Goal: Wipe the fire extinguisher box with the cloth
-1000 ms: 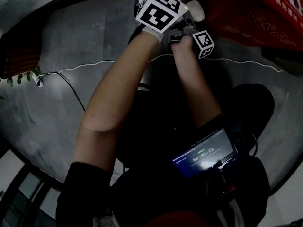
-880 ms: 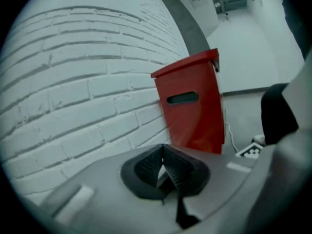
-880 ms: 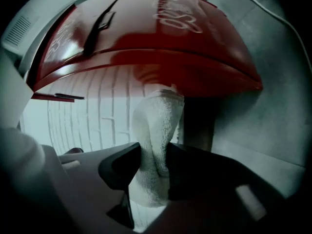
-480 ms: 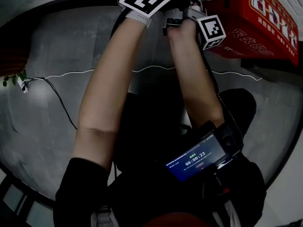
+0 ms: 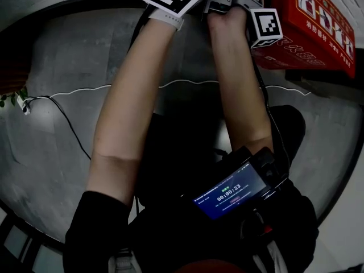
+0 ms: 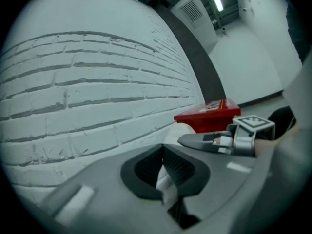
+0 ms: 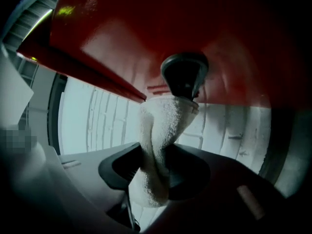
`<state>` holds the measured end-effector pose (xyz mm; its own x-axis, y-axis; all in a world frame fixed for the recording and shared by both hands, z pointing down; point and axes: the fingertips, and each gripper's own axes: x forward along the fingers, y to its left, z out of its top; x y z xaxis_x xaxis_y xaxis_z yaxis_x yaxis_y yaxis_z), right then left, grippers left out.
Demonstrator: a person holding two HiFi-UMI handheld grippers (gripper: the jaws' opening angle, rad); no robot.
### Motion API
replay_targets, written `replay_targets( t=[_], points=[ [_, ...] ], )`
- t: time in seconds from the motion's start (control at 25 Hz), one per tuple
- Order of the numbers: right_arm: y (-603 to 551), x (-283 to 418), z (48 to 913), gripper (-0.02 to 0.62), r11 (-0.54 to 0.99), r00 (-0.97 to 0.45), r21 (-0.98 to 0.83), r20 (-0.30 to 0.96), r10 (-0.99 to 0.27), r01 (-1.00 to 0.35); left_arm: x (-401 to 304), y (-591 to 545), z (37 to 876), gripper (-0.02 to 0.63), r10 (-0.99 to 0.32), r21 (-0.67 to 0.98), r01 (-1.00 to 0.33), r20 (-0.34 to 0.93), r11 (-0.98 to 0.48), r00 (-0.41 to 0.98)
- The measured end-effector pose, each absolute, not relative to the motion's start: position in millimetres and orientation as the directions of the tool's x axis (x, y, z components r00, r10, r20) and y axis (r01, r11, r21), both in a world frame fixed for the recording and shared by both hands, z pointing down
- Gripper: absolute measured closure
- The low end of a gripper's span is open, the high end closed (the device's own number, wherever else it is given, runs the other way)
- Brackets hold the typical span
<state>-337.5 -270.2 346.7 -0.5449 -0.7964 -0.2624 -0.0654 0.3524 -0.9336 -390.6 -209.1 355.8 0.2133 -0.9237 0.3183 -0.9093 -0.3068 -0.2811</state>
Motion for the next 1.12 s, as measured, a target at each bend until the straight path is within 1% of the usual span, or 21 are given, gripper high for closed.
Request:
replay_targets(
  t=[0.16, 0.48, 0.72, 1.12],
  points=[
    [-269.9, -332.5, 349.2, 0.448, 0.341, -0.517, -0.938, -0.263, -0.814, -0.060, -387.3, -210.8, 359.4, 0.603, -0.919, -0.272, -0.908, 0.325, -0.319, 0.225],
    [-276.7, -317.5, 413.1, 0.449, 0.214, -0.473, -0.972, -0.145, -0.869, -0.095, -383.2, -214.3, 362.9, 0.603, -0.911, -0.250, -0.907, 0.330, -0.338, 0.248],
    [-283.6, -299.8, 461.5, 0.448, 0.159, -0.455, -0.979, -0.086, -0.886, -0.125, -378.0, -216.9, 369.1, 0.603, -0.902, -0.236, -0.904, 0.341, -0.356, 0.266],
    [-271.8, -290.3, 522.3, 0.448, 0.055, -0.447, -0.979, 0.039, -0.894, -0.196, -327.8, -218.4, 424.7, 0.603, -0.831, -0.281, -0.841, 0.467, -0.463, 0.302]
  ],
)
